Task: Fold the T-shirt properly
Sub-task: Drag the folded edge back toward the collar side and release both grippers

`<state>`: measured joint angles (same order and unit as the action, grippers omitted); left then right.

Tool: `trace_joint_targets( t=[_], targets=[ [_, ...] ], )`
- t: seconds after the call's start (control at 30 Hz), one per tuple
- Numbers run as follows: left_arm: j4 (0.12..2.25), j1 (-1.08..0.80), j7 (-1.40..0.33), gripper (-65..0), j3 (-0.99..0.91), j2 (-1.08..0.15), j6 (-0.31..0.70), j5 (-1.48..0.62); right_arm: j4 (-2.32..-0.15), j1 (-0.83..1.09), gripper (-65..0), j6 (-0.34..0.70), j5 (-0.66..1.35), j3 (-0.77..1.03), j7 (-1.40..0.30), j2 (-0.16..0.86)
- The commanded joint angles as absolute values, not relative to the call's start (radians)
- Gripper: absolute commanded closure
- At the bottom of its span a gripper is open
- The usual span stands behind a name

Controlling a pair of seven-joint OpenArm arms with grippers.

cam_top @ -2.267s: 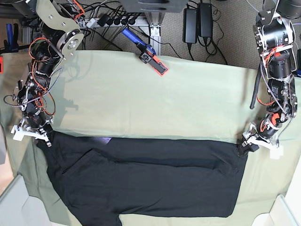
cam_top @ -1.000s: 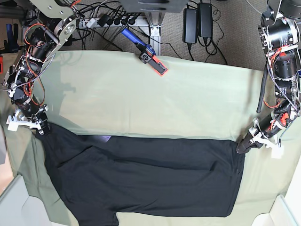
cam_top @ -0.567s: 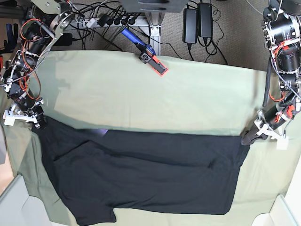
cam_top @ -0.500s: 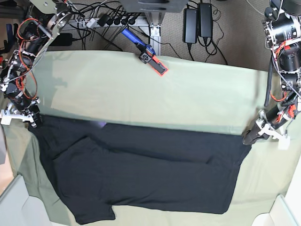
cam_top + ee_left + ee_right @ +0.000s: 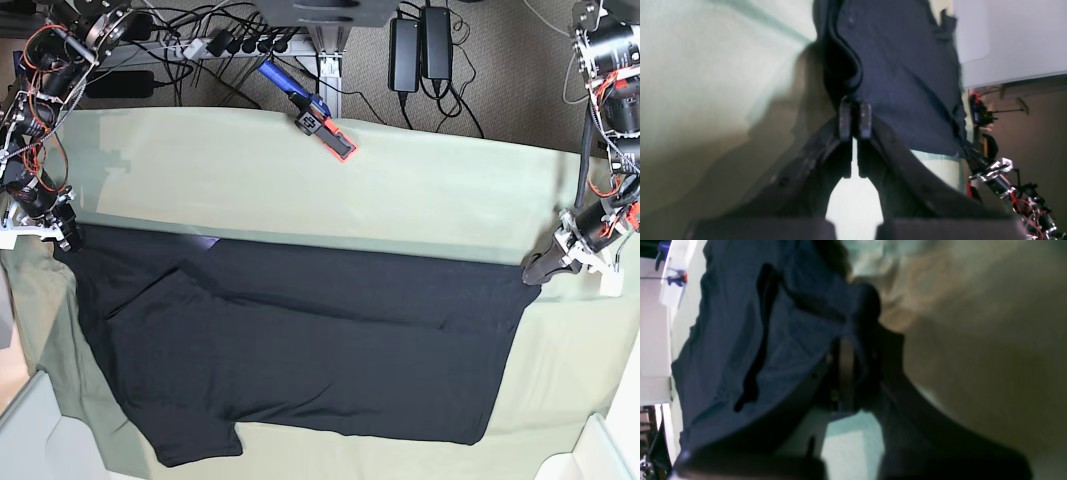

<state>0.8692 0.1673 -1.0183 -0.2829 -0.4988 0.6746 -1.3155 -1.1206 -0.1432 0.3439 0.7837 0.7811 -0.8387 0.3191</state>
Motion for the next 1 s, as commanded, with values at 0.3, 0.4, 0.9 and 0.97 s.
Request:
trace_joint_targets(
  t=[0.3, 0.4, 0.9, 0.97],
  targets=[
    [1.039, 0.04, -1.022, 0.0, -0.319, -0.535, 0.698, -1.349, -1.212, -0.056, 0.0, 0.408, 0.817, 0.786, -0.817, 0.348],
    [1.084, -0.002, -1.022, 0.0, -0.348, -0.535, 0.698, -1.348, -1.252, -0.013, 0.0, 0.408, 0.82, 0.786, -0.82, 0.348],
    [1.273, -0.203, -1.022, 0.0, -0.419, -0.53, 0.698, -1.349, -1.404, 0.189, 0.0, 0.409, 0.854, 0.786, -0.82, 0.346],
    [1.275, -0.203, -1.022, 0.0, -0.437, -0.53, 0.698, -1.349, -1.415, 0.204, 0.0, 0.41, 0.854, 0.786, -0.82, 0.346]
  ],
)
